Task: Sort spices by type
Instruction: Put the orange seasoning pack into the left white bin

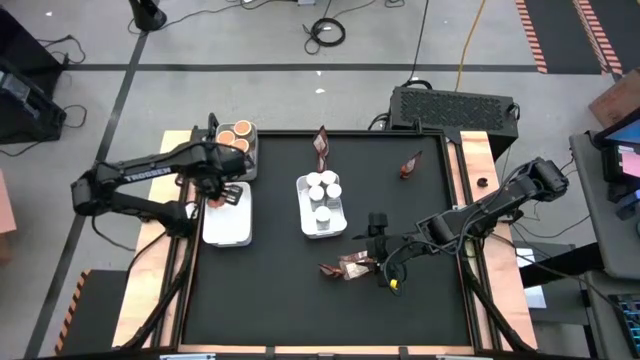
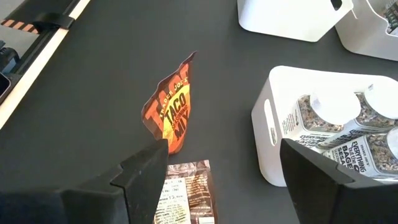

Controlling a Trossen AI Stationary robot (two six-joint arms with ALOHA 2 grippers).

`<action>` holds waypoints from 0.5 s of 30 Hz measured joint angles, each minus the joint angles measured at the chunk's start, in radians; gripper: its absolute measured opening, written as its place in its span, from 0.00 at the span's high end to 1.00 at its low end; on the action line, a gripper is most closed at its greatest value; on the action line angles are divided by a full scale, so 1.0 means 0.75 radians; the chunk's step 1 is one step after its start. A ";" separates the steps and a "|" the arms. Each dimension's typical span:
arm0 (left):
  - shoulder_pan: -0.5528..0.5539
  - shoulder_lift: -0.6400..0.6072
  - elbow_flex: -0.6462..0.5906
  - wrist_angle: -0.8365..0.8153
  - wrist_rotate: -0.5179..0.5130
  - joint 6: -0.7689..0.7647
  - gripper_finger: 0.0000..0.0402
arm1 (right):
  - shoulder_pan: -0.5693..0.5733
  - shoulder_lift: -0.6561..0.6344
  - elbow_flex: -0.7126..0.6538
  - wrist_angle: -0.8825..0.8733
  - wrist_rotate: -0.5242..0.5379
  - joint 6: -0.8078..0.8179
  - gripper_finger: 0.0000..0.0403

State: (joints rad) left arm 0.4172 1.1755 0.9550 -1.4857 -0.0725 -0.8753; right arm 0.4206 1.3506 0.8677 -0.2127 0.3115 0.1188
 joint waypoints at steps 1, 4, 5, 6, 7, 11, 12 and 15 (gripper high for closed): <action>0.017 0.000 -0.041 0.035 0.018 0.004 1.00 | 0.000 0.000 0.000 0.000 0.000 0.000 0.34; 0.069 0.001 -0.144 0.145 0.056 0.038 1.00 | 0.000 0.000 0.000 0.001 0.000 0.000 0.34; 0.083 0.001 -0.166 0.169 0.062 0.046 1.00 | 0.000 0.000 0.000 0.001 0.000 0.000 0.34; 0.096 0.001 -0.184 0.186 0.066 0.061 1.00 | 0.000 0.000 0.000 0.001 0.000 0.000 0.34; 0.105 0.001 -0.196 0.202 0.071 0.067 1.00 | 0.000 0.000 0.000 0.001 0.000 0.000 0.34; 0.131 0.001 -0.213 0.244 0.063 0.072 1.00 | 0.000 0.000 0.000 0.001 0.000 0.000 0.34; 0.134 0.000 -0.213 0.258 0.059 0.072 1.00 | 0.000 0.000 0.000 0.001 0.000 0.000 0.34; 0.135 0.001 -0.213 0.302 0.046 0.074 0.99 | -0.001 0.000 0.000 0.001 0.000 -0.006 0.34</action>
State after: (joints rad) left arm 0.5182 1.1759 0.7956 -1.2590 -0.0383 -0.8196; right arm 0.4202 1.3506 0.8677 -0.2119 0.3115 0.1146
